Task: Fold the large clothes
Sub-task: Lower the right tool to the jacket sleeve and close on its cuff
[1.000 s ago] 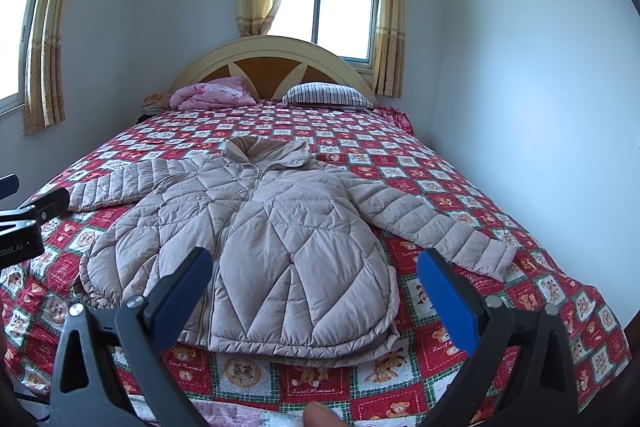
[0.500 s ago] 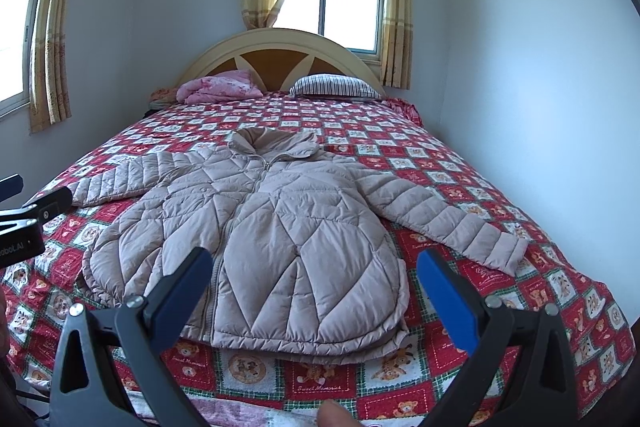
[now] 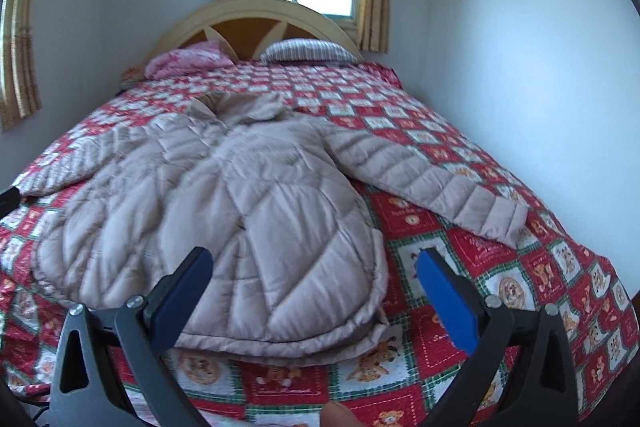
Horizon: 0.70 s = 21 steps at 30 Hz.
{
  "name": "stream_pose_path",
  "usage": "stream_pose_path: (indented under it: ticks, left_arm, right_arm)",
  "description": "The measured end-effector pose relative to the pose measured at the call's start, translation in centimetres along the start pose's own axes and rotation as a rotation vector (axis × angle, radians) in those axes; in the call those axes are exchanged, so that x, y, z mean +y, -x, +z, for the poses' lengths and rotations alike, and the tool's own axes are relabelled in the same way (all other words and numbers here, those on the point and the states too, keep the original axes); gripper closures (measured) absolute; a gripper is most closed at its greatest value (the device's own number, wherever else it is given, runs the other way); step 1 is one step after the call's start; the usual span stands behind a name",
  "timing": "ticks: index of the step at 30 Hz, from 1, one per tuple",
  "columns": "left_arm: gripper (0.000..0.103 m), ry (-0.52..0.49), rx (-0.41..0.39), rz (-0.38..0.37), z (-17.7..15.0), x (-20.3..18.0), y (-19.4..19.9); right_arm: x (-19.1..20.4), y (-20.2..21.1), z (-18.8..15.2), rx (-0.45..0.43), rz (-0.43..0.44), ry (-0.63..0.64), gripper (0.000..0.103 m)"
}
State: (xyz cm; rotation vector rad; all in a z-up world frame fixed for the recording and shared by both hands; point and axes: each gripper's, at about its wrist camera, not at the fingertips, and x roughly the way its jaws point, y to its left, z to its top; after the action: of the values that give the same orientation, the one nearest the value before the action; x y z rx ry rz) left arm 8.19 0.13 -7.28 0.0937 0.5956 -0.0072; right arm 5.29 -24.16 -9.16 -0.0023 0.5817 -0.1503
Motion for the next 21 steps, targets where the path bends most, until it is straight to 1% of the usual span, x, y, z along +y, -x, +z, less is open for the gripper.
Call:
stream_pose_path:
  ticks: [6, 9, 14, 17, 19, 21]
  left_arm:
    - [0.001, -0.025, 0.015, 0.038, 1.5, -0.5, -6.0]
    - [0.001, -0.018, 0.012, 0.054, 2.6, -0.3, -8.9]
    - [0.001, -0.01, -0.012, 0.1, 4.4, 0.6, -13.7]
    - [0.001, 0.011, 0.001, 0.14, 5.0, 1.6, -16.3]
    - [0.001, 0.035, 0.02, 0.164, 5.3, 2.7, -18.1]
    - [0.001, 0.05, 0.04, 0.176, 5.4, 3.3, -19.4]
  right_arm:
    - [-3.5, -3.9, -1.0, 0.082, -0.03, -0.045, 0.0]
    - [-6.7, -5.6, -1.3, 0.115, -0.06, -0.092, 0.0]
    - [-14.1, -7.8, -1.2, 0.159, -0.147, -0.241, 0.0]
    - [-18.8, -9.0, -1.0, 0.181, -0.203, -0.35, 0.001]
    - [-22.3, -9.8, -0.8, 0.189, -0.242, -0.428, 0.005]
    - [-24.5, -10.7, -0.7, 0.209, -0.266, -0.482, 0.011]
